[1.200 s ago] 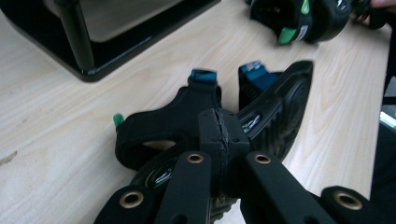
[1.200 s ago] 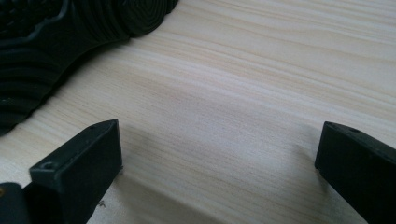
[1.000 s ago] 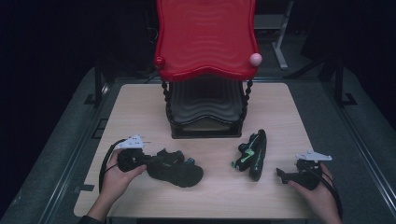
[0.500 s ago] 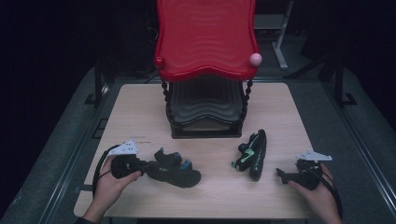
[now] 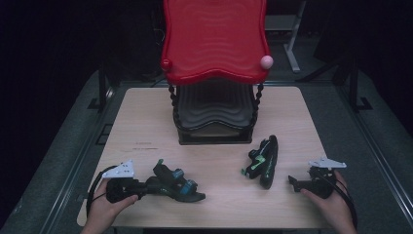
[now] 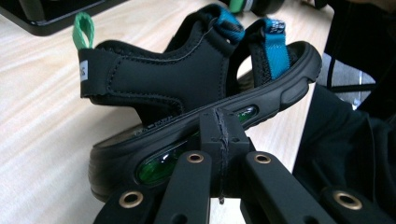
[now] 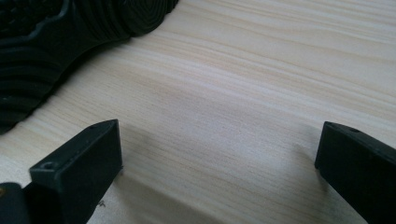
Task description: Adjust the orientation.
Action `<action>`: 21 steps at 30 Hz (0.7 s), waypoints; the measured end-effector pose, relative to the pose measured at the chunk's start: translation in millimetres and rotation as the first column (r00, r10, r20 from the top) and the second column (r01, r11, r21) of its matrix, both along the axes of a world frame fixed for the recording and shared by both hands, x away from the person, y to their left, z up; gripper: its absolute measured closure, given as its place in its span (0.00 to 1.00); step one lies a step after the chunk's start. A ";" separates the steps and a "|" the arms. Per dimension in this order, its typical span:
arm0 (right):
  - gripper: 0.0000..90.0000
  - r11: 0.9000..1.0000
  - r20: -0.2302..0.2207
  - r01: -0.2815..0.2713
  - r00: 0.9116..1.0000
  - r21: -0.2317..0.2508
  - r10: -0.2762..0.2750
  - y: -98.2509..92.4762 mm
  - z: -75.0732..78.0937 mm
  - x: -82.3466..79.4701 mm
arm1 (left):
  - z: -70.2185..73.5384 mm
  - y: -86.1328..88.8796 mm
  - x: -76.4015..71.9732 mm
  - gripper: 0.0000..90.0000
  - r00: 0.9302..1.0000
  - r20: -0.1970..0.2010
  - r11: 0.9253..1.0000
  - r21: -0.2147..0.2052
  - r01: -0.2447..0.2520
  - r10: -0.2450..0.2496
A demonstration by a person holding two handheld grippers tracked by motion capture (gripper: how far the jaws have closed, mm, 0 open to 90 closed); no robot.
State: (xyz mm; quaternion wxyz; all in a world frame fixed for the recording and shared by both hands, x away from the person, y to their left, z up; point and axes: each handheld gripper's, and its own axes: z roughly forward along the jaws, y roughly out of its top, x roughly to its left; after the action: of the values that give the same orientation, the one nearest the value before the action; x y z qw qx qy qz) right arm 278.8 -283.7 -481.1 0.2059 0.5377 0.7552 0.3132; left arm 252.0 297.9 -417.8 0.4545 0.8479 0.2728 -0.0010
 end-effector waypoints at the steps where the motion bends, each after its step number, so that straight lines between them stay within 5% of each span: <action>1: 0.00 1.000 0.000 0.000 1.000 0.000 0.000 0.0 0.0 0.0 | -1.2 1.0 -1.9 1.00 1.000 0.000 1.000 0.005 0.006 -0.006; 8: 0.00 1.000 0.000 0.000 1.000 0.000 0.000 0.0 0.0 0.0 | -12.4 6.7 -10.1 1.00 0.998 -0.045 0.998 0.026 0.055 -0.053; 11: 0.00 1.000 0.000 0.000 1.000 0.000 0.000 0.0 0.0 0.0 | -17.1 7.2 -12.3 1.00 0.997 -0.044 0.995 0.075 0.064 -0.061; 13: 0.00 1.000 0.000 0.000 1.000 0.000 0.000 0.0 0.0 0.0 | -24.7 9.2 -12.1 1.00 0.999 -0.029 0.983 0.176 0.049 -0.045; 16: 0.00 1.000 0.000 0.000 1.000 0.000 0.000 -0.1 0.0 0.1 | -26.0 13.9 -8.2 1.00 0.999 -0.035 0.990 0.140 0.034 -0.029; 21: 0.00 1.000 0.000 -0.001 1.000 0.000 0.001 -0.2 0.0 0.0 | -26.9 16.9 -6.8 1.00 0.999 -0.038 0.990 0.139 0.026 -0.021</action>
State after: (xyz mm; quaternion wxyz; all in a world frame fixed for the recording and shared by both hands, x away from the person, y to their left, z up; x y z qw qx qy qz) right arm 278.8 -283.9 -481.1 0.2057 0.5372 0.7555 0.3136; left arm 245.2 314.8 -444.7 0.3890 0.8807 0.2704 -0.0029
